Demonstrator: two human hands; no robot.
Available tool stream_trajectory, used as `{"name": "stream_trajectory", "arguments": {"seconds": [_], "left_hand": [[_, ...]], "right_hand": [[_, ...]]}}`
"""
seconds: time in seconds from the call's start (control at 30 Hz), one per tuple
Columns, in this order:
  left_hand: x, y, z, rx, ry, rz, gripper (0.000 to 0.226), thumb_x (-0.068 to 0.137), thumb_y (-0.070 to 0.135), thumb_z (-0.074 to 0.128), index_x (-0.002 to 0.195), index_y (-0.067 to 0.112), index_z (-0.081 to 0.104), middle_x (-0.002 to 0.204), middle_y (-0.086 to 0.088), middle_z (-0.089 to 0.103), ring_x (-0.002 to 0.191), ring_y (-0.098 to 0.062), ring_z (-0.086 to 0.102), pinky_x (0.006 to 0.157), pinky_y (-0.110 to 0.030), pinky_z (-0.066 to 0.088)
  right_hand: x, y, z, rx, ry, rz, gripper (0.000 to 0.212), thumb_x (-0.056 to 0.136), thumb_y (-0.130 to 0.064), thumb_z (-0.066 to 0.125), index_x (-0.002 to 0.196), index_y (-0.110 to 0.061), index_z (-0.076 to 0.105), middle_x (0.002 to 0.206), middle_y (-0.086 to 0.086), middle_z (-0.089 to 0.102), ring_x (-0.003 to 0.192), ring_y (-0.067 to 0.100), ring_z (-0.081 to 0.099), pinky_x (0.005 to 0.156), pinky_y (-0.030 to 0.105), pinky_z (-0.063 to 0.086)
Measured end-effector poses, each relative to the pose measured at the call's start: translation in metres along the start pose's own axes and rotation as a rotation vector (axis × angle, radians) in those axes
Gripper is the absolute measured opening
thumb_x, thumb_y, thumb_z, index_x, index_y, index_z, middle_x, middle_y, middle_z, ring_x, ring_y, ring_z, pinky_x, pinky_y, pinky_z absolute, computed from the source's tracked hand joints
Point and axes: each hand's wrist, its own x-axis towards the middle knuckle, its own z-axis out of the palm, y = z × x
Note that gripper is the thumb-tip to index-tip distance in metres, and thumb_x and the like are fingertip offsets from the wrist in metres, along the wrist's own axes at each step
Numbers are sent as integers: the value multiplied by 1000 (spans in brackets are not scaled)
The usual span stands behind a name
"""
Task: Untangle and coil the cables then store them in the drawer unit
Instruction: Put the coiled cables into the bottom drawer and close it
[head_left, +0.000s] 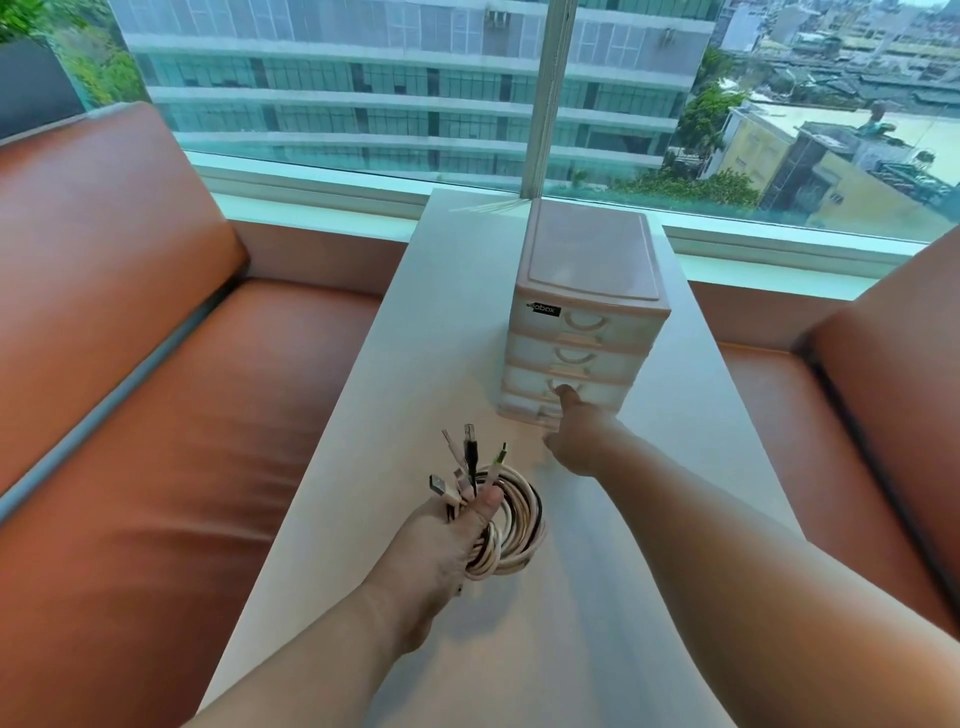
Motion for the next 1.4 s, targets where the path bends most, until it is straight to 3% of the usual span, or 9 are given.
{"name": "stream_trajectory", "arguments": {"seconds": [0.13, 0.23, 0.4, 0.57, 0.63, 0.73, 1.13, 1.27, 1.4], "left_hand": [[11, 11, 8, -21, 55, 14, 10, 88, 27, 64, 85, 17, 65, 54, 15, 64, 45, 5, 55, 39, -7, 36], [23, 16, 12, 31, 168, 44, 19, 89, 34, 61, 83, 17, 66, 68, 8, 66, 64, -9, 60, 53, -20, 39], [46, 29, 24, 85, 291, 36, 37, 90, 39, 58, 63, 14, 57, 54, 3, 52, 59, -20, 48, 54, -27, 33], [67, 46, 37, 263, 262, 98, 37, 98, 36, 42, 100, 9, 67, 74, -6, 60, 78, -29, 55, 61, -26, 33], [73, 47, 39, 276, 269, 97, 42, 98, 39, 39, 94, 7, 65, 82, -14, 60, 85, -34, 57, 64, -28, 35], [78, 47, 42, 307, 297, 90, 40, 98, 39, 34, 68, 16, 49, 85, -20, 55, 74, -34, 54, 55, -29, 31], [66, 42, 42, 445, 337, 198, 43, 102, 32, 29, 79, 6, 54, 60, -5, 44, 54, -18, 42, 45, -25, 31], [62, 48, 47, 402, 298, 273, 48, 99, 38, 37, 63, 10, 49, 58, -4, 48, 59, -24, 46, 55, -31, 32], [67, 60, 66, 396, 221, 282, 49, 99, 43, 36, 63, 14, 49, 62, -4, 54, 66, -29, 52, 62, -32, 37]], "right_hand": [[0, 3, 0, 46, 30, -3, 60, 96, -21, 49, 147, -20, 19, 126, 17, 56, 113, 36, 55, 86, 40, 49], [-5, 6, 1, 77, 65, -24, 51, 96, -22, 48, 142, -20, 26, 123, 17, 55, 112, 37, 54, 87, 42, 50], [-17, 15, 10, 174, 114, -67, 40, 92, -20, 45, 132, -22, 37, 113, 12, 63, 102, 35, 59, 82, 41, 52], [-32, 24, 19, 177, 137, -145, 36, 93, -21, 44, 128, -22, 38, 115, 12, 63, 104, 34, 60, 76, 36, 46], [-37, 28, 22, 176, 147, -168, 35, 93, -22, 46, 128, -21, 39, 111, 12, 64, 101, 33, 61, 75, 36, 46], [-46, 33, 30, 189, 153, -186, 33, 94, -22, 48, 126, -22, 41, 110, 10, 65, 101, 32, 61, 74, 32, 42], [-94, 47, 50, 231, 163, -258, 32, 99, -36, 41, 129, -29, 45, 110, 2, 66, 103, 25, 60, 86, 35, 46], [-106, 44, 29, 766, 352, -202, 17, 97, -40, 46, 106, -35, 60, 86, -2, 68, 63, 16, 64, 68, 34, 53], [-98, 33, -1, 1055, 204, -243, 42, 89, -30, 66, 124, -46, 49, 96, 7, 68, 72, 17, 70, 66, 33, 56]]}}
